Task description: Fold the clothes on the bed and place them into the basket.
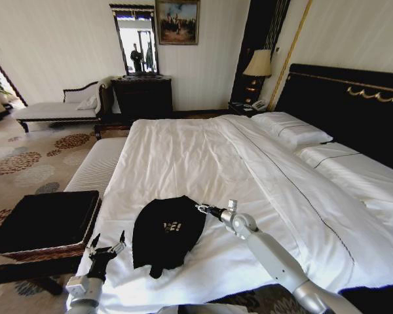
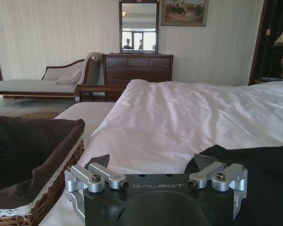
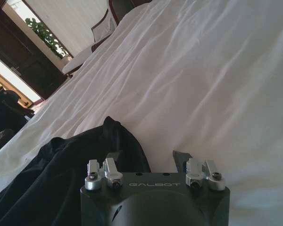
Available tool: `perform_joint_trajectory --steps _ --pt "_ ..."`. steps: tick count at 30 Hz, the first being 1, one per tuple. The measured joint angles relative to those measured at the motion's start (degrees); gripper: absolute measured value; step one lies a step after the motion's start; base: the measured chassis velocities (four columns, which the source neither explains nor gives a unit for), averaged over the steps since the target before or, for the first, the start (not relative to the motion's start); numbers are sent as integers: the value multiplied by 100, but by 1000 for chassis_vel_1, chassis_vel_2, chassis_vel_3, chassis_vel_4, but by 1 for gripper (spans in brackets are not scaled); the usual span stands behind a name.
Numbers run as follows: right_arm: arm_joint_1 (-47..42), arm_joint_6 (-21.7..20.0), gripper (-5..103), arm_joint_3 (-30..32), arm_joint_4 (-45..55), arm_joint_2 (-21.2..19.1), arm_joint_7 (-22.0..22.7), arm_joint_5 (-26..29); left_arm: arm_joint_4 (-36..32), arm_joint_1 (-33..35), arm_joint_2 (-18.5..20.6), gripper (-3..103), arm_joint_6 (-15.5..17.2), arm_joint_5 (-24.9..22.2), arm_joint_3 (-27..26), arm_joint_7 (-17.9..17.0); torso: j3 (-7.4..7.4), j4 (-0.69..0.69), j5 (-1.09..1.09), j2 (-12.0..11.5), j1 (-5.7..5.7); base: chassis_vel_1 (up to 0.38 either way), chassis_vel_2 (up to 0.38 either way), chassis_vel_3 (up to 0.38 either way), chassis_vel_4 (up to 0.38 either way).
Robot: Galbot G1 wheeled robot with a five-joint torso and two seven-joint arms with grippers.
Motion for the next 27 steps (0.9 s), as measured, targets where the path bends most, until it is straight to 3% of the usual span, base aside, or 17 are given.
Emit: perform_joint_trajectory --steps 3,9,11,17,27 --pt "2 10 55 -107 -28 -39 -9 -40 3 -17 14 100 0 -9 1 0 0 -1 0 0 0 0 0 0 0" --pt "78 66 28 -231 -201 -54 -10 -136 43 -34 58 100 3 -42 -12 -1 0 0 1 1 0 0 0 0 0" --pt "81 67 28 -242 -200 -74 -10 -136 54 -26 70 100 1 -55 -34 -1 0 0 0 0 0 0 0 0 0" --pt "37 67 3 -212 -75 -126 -19 -121 99 -90 108 100 34 -214 -100 -29 0 1 1 0 0 0 0 0 0" --pt "-165 87 0 -29 243 -204 -6 -67 230 -558 601 100 441 -768 258 -225 0 0 0 0 0 0 0 0 0"
